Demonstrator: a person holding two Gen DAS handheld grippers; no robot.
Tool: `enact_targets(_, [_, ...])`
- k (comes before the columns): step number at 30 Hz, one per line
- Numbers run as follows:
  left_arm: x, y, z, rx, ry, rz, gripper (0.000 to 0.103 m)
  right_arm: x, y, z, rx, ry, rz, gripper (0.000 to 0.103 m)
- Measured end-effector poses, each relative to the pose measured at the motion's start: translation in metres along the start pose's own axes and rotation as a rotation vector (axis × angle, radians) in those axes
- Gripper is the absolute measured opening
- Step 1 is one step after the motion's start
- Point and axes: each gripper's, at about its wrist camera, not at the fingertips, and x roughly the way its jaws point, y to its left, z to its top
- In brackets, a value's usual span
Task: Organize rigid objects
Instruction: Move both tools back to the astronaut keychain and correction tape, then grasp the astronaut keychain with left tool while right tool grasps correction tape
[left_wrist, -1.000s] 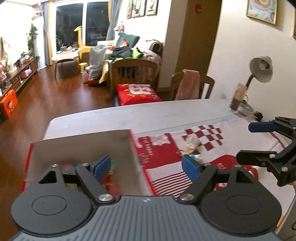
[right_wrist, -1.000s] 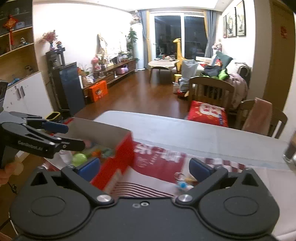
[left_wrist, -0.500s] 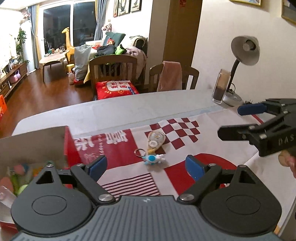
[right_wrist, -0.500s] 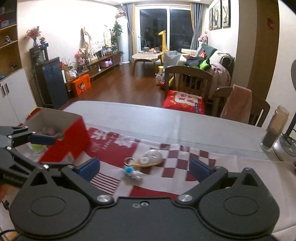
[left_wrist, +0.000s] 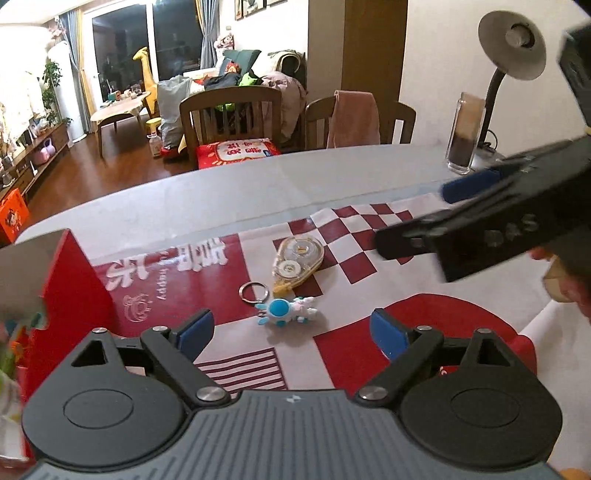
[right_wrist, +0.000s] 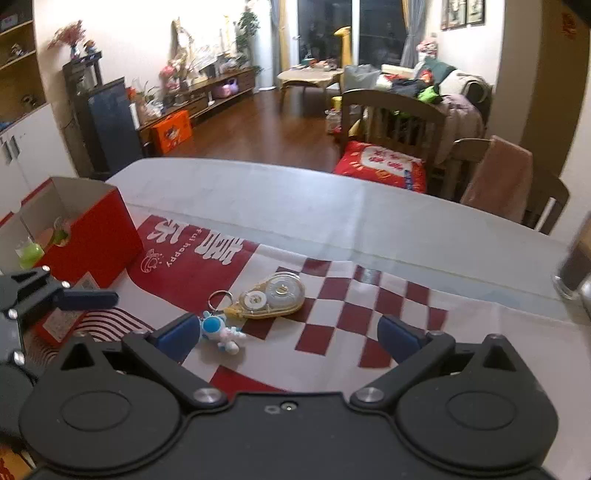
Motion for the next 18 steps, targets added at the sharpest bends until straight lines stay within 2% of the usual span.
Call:
enact_targets(7, [0.033,-0.013,-0.006,-0.019,-0.009,0.031,0.092,0.047,0.000,0.010,-0.060,0.042,0.030,0.102])
enact_targets(11, [0.052,-0.013,-0.007,-0.026,-0.013,0.072,0.092,0.072,-0.005,0.015,-0.037,0.064,0.038,0.102])
enact_targets(18, [0.080,-0.005,-0.009,-0.045,0.015,0.085,0.092,0.104,-0.006,0.018,0.029,0.097,0.062,0.102])
